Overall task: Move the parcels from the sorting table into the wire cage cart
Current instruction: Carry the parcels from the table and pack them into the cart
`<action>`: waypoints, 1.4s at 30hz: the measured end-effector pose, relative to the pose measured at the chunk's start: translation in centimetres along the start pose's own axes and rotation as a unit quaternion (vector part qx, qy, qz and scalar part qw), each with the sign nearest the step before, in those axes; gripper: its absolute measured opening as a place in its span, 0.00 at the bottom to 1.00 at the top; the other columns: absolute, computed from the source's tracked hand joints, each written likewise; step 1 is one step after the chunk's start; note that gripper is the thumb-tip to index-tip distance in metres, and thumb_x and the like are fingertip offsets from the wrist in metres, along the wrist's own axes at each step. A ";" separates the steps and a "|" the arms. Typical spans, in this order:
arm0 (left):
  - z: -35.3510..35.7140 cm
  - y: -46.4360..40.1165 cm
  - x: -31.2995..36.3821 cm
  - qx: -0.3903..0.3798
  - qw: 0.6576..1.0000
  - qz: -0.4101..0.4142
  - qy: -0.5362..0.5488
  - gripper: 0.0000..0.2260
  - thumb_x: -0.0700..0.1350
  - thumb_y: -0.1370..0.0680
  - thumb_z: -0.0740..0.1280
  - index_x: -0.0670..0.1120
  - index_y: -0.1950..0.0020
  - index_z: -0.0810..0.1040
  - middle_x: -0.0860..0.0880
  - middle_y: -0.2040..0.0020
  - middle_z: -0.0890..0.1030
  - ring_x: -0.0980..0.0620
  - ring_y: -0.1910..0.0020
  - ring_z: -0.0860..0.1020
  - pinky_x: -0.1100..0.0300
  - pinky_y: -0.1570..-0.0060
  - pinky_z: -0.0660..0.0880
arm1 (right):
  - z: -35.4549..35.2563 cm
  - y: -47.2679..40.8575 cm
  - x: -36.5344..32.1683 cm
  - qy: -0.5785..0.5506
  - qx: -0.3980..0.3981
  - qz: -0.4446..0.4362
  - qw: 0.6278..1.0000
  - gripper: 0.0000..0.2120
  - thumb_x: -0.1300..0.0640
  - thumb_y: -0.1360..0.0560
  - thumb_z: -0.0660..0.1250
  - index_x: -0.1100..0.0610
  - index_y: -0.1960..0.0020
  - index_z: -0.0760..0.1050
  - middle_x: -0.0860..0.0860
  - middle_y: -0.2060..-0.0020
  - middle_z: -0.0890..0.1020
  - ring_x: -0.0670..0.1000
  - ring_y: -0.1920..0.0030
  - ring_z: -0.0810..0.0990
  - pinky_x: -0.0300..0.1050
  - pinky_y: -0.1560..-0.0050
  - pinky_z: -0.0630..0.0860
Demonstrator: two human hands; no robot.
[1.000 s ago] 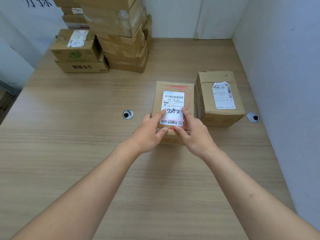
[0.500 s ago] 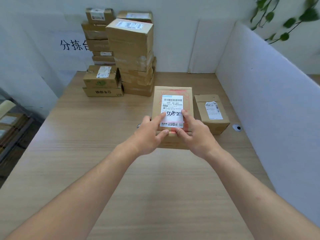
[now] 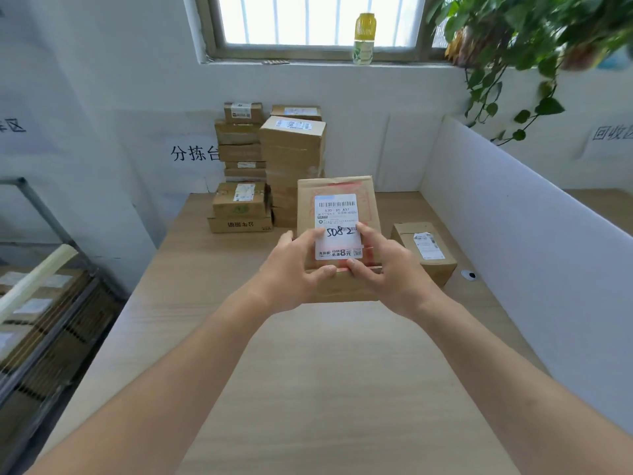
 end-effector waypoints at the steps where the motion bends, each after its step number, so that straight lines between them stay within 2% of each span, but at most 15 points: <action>1: -0.6 0.5 0.0 0.008 1.000 0.003 -0.001 0.33 0.58 0.22 0.72 0.59 0.19 0.62 0.47 0.29 0.70 0.47 0.31 0.71 0.54 0.36 0.72 | -0.1 0.1 -0.7 0.010 -0.003 -0.007 1.000 0.37 0.32 0.26 0.65 0.36 0.20 0.57 0.49 0.39 0.79 0.49 0.42 0.81 0.52 0.40 0.80; 5: -2.5 2.7 0.6 0.052 0.999 0.001 0.013 0.34 0.56 0.23 0.74 0.56 0.19 0.65 0.49 0.29 0.73 0.49 0.29 0.71 0.51 0.30 0.71 | -0.6 0.4 -3.1 0.036 -0.005 -0.039 0.999 0.34 0.38 0.21 0.67 0.38 0.19 0.58 0.49 0.39 0.79 0.49 0.41 0.80 0.51 0.40 0.80; 10: -3.7 5.5 0.6 0.090 0.996 -0.026 0.010 0.34 0.57 0.23 0.74 0.58 0.19 0.64 0.48 0.30 0.71 0.48 0.31 0.72 0.46 0.30 0.73 | 0.2 0.6 -4.9 0.007 -0.040 -0.080 0.996 0.35 0.35 0.23 0.67 0.37 0.20 0.58 0.49 0.39 0.78 0.49 0.41 0.80 0.54 0.42 0.81; 12: -4.0 6.8 0.3 0.109 0.993 -0.044 -0.007 0.34 0.59 0.23 0.73 0.59 0.19 0.64 0.49 0.32 0.72 0.49 0.33 0.72 0.47 0.32 0.74 | 0.8 0.8 -5.3 -0.007 -0.053 -0.099 0.994 0.38 0.31 0.27 0.65 0.37 0.20 0.59 0.48 0.39 0.78 0.49 0.41 0.81 0.54 0.42 0.81; 16: -4.4 10.1 -0.3 0.145 0.985 -0.078 -0.042 0.34 0.62 0.23 0.72 0.59 0.19 0.63 0.50 0.37 0.73 0.51 0.37 0.74 0.52 0.36 0.75 | 2.6 1.4 -6.3 -0.041 -0.093 -0.130 0.986 0.34 0.40 0.22 0.69 0.39 0.20 0.61 0.49 0.39 0.79 0.47 0.41 0.81 0.53 0.40 0.80; 19: -4.9 12.8 -0.9 0.175 0.978 -0.106 -0.051 0.34 0.61 0.22 0.71 0.59 0.19 0.63 0.50 0.38 0.73 0.53 0.38 0.73 0.56 0.38 0.73 | 4.5 1.7 -7.6 -0.046 -0.121 -0.159 0.979 0.36 0.32 0.27 0.65 0.37 0.21 0.61 0.47 0.38 0.79 0.46 0.41 0.80 0.52 0.40 0.80; 21: -5.3 14.7 -1.4 0.197 0.971 -0.124 -0.050 0.34 0.60 0.22 0.71 0.58 0.19 0.64 0.51 0.37 0.72 0.56 0.39 0.71 0.61 0.40 0.69 | 6.1 1.8 -8.6 -0.055 -0.140 -0.174 0.973 0.37 0.29 0.29 0.62 0.35 0.22 0.60 0.46 0.38 0.79 0.45 0.40 0.80 0.52 0.40 0.79; 23: -6.0 16.6 -2.1 0.210 0.966 -0.146 -0.049 0.34 0.60 0.22 0.71 0.58 0.19 0.63 0.52 0.35 0.71 0.57 0.38 0.70 0.62 0.40 0.68 | 7.8 2.1 -10.0 -0.053 -0.159 -0.190 0.967 0.35 0.32 0.26 0.65 0.35 0.22 0.60 0.45 0.38 0.78 0.45 0.40 0.79 0.52 0.40 0.79; 25: -7.0 18.5 -3.1 0.218 0.960 -0.169 -0.053 0.34 0.60 0.21 0.71 0.58 0.18 0.62 0.52 0.33 0.70 0.56 0.37 0.70 0.60 0.37 0.69 | 9.5 2.5 -11.5 -0.051 -0.176 -0.207 0.961 0.33 0.36 0.24 0.67 0.35 0.22 0.60 0.45 0.37 0.78 0.45 0.40 0.79 0.52 0.39 0.79; 30: -10.2 23.6 -6.8 0.240 0.944 -0.220 -0.051 0.34 0.60 0.21 0.70 0.60 0.18 0.61 0.50 0.30 0.69 0.51 0.32 0.72 0.54 0.33 0.72 | 14.7 3.4 -16.7 -0.051 -0.226 -0.240 0.943 0.33 0.37 0.23 0.67 0.35 0.22 0.58 0.46 0.35 0.77 0.48 0.38 0.78 0.54 0.39 0.79; 33: -12.5 26.9 -9.9 0.254 0.935 -0.241 -0.048 0.33 0.59 0.21 0.71 0.59 0.18 0.61 0.51 0.29 0.69 0.52 0.31 0.71 0.54 0.32 0.71 | 18.7 4.1 -20.4 -0.046 -0.245 -0.260 0.933 0.32 0.37 0.22 0.67 0.35 0.22 0.58 0.46 0.36 0.77 0.48 0.39 0.78 0.54 0.39 0.79; 38: -17.4 32.7 -16.1 0.270 0.922 -0.273 -0.048 0.34 0.59 0.21 0.71 0.59 0.18 0.61 0.52 0.31 0.70 0.52 0.33 0.72 0.55 0.33 0.72 | 26.6 6.0 -27.2 -0.054 -0.260 -0.274 0.924 0.32 0.40 0.21 0.69 0.39 0.21 0.61 0.46 0.36 0.78 0.48 0.41 0.79 0.49 0.40 0.78; 39: -18.5 33.9 -17.3 0.271 0.919 -0.280 -0.052 0.34 0.59 0.21 0.71 0.59 0.18 0.61 0.52 0.31 0.70 0.52 0.33 0.72 0.56 0.34 0.71 | 28.2 6.5 -28.6 -0.055 -0.265 -0.276 0.922 0.32 0.41 0.21 0.69 0.40 0.20 0.61 0.47 0.36 0.78 0.47 0.41 0.79 0.46 0.41 0.78; 42: -21.5 37.7 -20.9 0.272 0.913 -0.299 -0.052 0.34 0.59 0.21 0.71 0.59 0.18 0.61 0.53 0.34 0.70 0.54 0.35 0.72 0.60 0.37 0.69 | 32.9 7.8 -32.9 -0.054 -0.289 -0.284 0.913 0.31 0.43 0.20 0.69 0.43 0.20 0.62 0.45 0.37 0.78 0.46 0.44 0.78 0.28 0.52 0.72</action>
Point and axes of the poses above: each hand's wrist, its own y-axis away from the middle knuckle, its own z-axis out of the palm, x = y × z, the point moved 1 cm from there along -y, towards the middle knuckle
